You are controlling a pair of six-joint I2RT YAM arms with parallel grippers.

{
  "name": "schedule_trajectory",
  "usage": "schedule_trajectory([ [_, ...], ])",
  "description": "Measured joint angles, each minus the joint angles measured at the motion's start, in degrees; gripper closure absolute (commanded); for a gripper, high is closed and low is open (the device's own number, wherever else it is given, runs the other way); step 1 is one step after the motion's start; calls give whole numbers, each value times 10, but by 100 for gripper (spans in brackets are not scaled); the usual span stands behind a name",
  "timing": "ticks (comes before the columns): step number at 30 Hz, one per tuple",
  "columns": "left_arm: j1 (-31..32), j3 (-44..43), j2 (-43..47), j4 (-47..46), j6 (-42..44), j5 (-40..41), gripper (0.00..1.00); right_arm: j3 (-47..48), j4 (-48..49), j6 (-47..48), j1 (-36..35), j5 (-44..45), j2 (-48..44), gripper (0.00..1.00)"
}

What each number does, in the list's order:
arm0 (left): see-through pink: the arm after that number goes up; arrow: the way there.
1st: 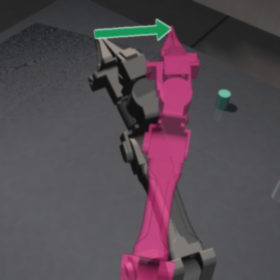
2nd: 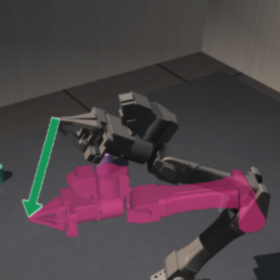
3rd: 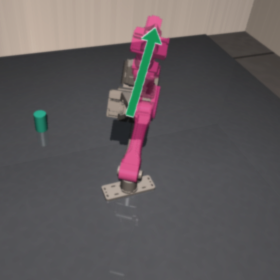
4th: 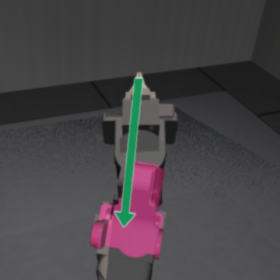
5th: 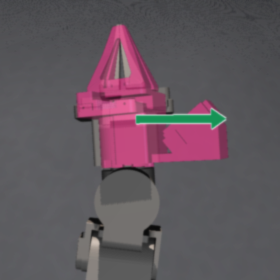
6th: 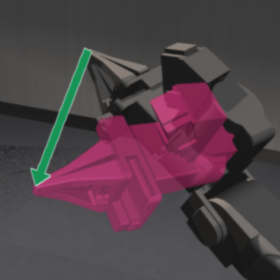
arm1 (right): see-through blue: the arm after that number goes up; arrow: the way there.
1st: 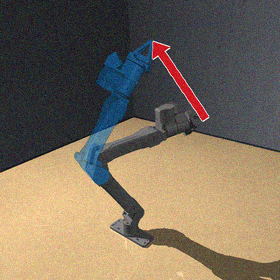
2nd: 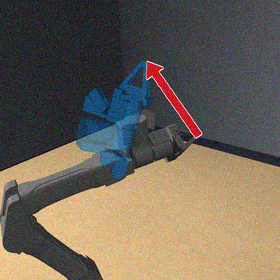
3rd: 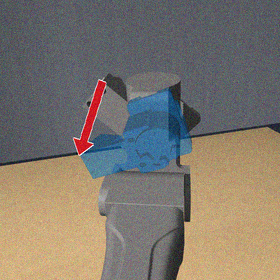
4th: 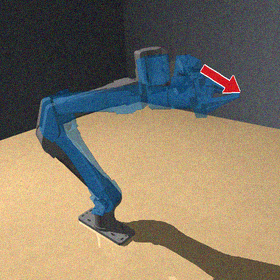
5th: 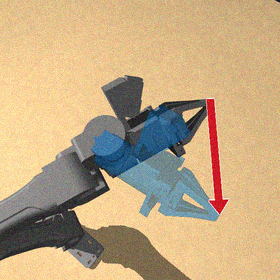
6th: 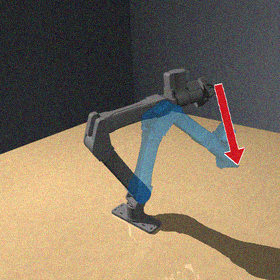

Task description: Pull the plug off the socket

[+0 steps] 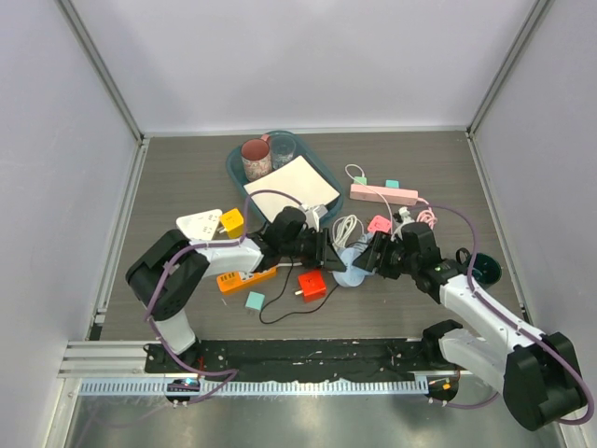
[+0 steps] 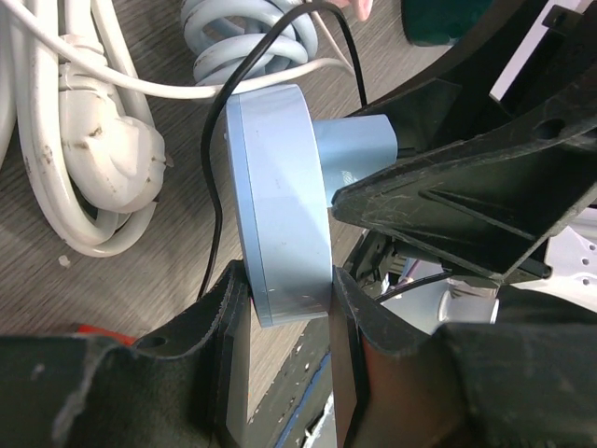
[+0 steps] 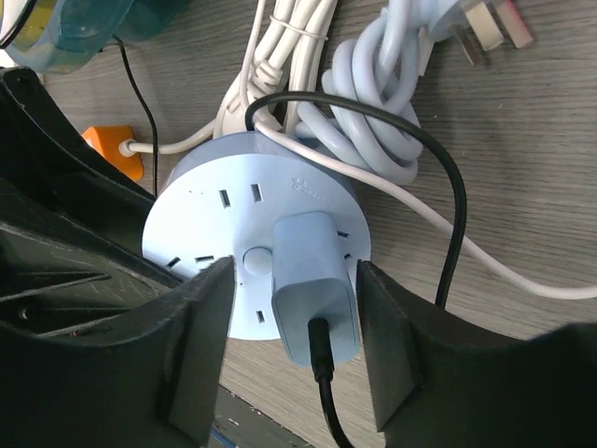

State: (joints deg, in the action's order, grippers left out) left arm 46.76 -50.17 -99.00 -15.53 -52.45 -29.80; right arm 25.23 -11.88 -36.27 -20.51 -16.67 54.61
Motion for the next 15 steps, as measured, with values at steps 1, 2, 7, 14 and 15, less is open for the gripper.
schedule_trajectory([
  [1,0,1,-1,-4,-2,-2,100,-1,1,0,0,-1,1,46],
  [2,0,2,-3,-9,-4,-4,100,-2,3,0,0,-1,2,54],
  [7,-3,7,-8,-18,-14,-12,100,-7,-2,12,1,14,3,92],
  [14,0,-3,-8,9,4,-3,100,-18,-4,22,0,20,-21,99],
  [15,1,-4,-8,10,5,-2,100,-19,-5,23,0,21,-24,99],
])
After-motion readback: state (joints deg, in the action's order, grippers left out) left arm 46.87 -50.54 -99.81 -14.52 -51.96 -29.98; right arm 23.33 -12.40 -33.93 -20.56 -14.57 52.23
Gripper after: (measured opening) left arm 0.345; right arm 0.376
